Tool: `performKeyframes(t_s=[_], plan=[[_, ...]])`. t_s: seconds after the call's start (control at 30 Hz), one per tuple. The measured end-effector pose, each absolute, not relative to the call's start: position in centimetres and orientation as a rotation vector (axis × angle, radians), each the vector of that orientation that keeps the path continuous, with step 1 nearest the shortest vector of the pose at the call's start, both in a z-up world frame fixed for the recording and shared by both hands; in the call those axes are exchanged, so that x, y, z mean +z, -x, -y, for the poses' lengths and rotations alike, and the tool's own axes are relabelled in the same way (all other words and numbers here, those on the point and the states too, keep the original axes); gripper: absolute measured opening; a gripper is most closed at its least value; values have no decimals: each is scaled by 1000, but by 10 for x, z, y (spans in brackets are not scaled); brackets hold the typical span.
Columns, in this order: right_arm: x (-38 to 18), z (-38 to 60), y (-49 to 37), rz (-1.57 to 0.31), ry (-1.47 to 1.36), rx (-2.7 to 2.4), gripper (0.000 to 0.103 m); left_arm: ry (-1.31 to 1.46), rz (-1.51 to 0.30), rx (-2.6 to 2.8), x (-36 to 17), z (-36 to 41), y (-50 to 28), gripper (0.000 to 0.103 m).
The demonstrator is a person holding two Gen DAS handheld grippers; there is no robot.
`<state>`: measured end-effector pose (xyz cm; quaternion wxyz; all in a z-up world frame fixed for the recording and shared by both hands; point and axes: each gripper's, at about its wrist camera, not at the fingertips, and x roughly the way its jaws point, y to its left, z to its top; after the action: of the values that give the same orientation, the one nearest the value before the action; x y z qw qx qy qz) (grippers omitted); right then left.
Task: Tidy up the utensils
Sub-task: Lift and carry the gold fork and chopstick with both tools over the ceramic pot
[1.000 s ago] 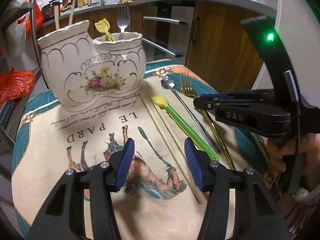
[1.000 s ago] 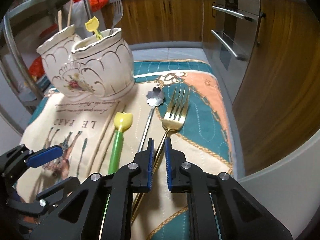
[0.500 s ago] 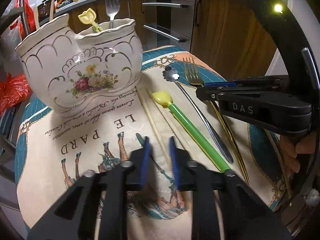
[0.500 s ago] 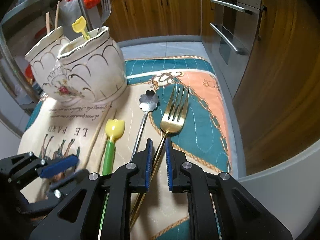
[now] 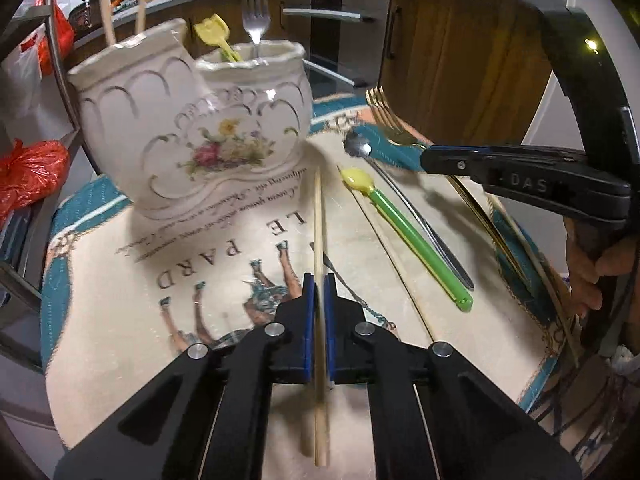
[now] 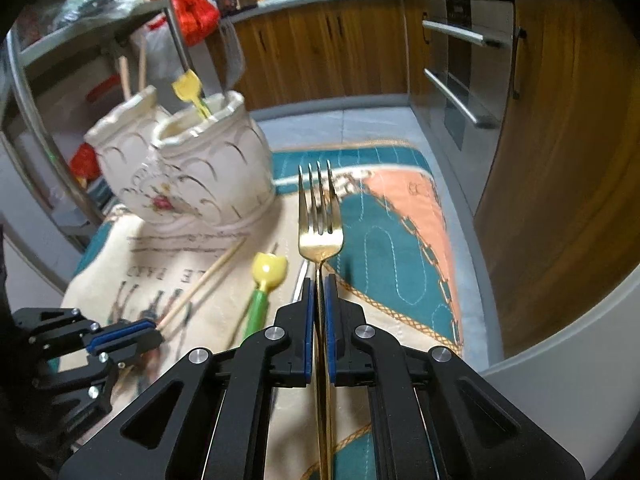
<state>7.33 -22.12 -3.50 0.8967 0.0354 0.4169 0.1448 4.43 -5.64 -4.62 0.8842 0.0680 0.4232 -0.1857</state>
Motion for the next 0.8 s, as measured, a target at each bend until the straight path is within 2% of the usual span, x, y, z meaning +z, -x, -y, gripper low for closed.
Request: performKeyframes(t_s=[0.4, 0.57, 0.8], plan=[[16, 211, -28, -644, 4, 326, 6, -97, -650, -436, 1, 26, -8, 5], [38, 200, -22, -571, 19, 350, 6, -74, -498, -443, 26, 10, 5, 5], [71, 181, -32, -459, 29, 391, 6, -4, -325, -392, 61, -15, -17, 5]])
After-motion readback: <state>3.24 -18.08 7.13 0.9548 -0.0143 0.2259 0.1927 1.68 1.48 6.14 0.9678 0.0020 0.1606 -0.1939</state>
